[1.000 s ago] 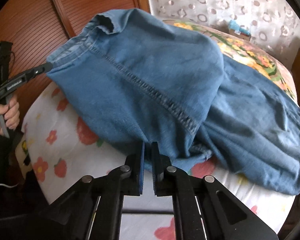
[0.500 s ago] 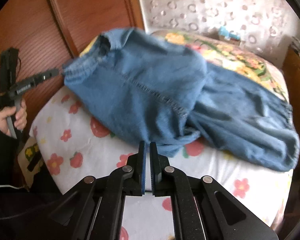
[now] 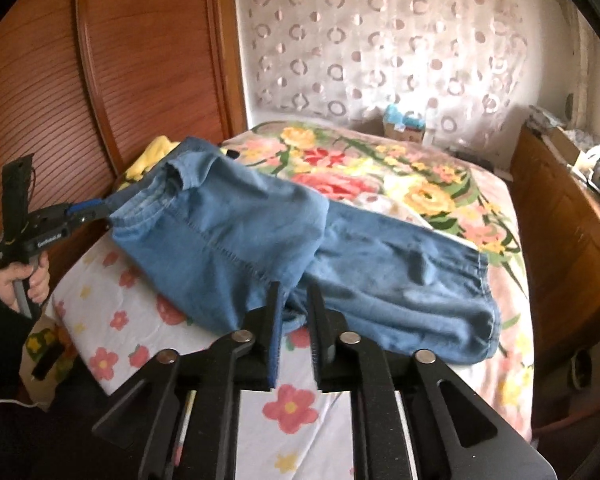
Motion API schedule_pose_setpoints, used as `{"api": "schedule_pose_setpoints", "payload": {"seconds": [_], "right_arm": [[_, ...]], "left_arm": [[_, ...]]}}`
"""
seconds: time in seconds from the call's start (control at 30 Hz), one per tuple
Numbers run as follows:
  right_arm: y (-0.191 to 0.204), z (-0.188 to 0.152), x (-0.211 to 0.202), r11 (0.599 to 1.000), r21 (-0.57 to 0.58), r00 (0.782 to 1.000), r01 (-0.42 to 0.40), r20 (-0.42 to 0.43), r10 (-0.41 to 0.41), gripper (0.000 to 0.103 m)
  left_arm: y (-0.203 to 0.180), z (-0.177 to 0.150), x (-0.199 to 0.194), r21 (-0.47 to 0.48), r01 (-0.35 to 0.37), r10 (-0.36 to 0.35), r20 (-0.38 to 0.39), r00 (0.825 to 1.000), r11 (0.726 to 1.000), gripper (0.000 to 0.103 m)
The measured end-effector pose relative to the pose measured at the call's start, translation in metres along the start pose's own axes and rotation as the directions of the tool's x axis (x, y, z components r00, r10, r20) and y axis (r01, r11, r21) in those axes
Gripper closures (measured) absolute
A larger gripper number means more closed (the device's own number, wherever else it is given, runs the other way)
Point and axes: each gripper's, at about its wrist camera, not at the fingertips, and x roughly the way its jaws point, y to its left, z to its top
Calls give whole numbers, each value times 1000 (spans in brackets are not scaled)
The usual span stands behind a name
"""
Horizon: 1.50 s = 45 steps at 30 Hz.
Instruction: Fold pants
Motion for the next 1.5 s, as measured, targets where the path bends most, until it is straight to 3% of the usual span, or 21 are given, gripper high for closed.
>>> {"api": "schedule_pose_setpoints", "payload": {"seconds": [0.1, 0.3, 0.47, 0.53, 0.6, 1.0, 1.23, 1.33, 1.5], "right_arm": [[-1, 4, 14, 1000, -3, 999, 26, 20, -26, 69], [-12, 6, 66, 999, 32, 999, -10, 45, 9, 67], [-18, 7, 117, 999, 45, 1000, -8, 19, 7, 66], [-21, 6, 134, 998, 56, 1000, -20, 3, 20, 61], [-24, 4, 150, 997, 72, 1000, -26, -8, 27, 47], [-22, -9, 183, 998, 59, 999, -32, -11, 32, 45], [-21, -15, 187, 998, 50, 999, -37, -6, 38, 45], [-29, -17, 185, 995, 95, 999, -41, -8, 42, 45], [-37, -16, 185, 989, 138, 999, -43, -6, 44, 45]], "left_arm": [[-3, 3, 5, 3, 1, -1, -5, 1000, 1000, 80], [-3, 13, 27, 14, -19, 20, -34, 999, 1000, 80], [2, 15, 49, 26, -42, 44, -78, 996, 999, 80], [7, 15, 62, 31, -56, 59, -102, 993, 998, 80], [11, 15, 72, 25, -63, 66, -121, 990, 998, 80], [26, 9, 117, 47, -122, 129, -216, 968, 991, 80], [20, 10, 120, 76, -126, 139, -206, 969, 989, 81], [14, 9, 109, 87, -122, 136, -182, 974, 989, 101], [7, 15, 58, 75, -99, 107, -104, 989, 992, 101]]}}
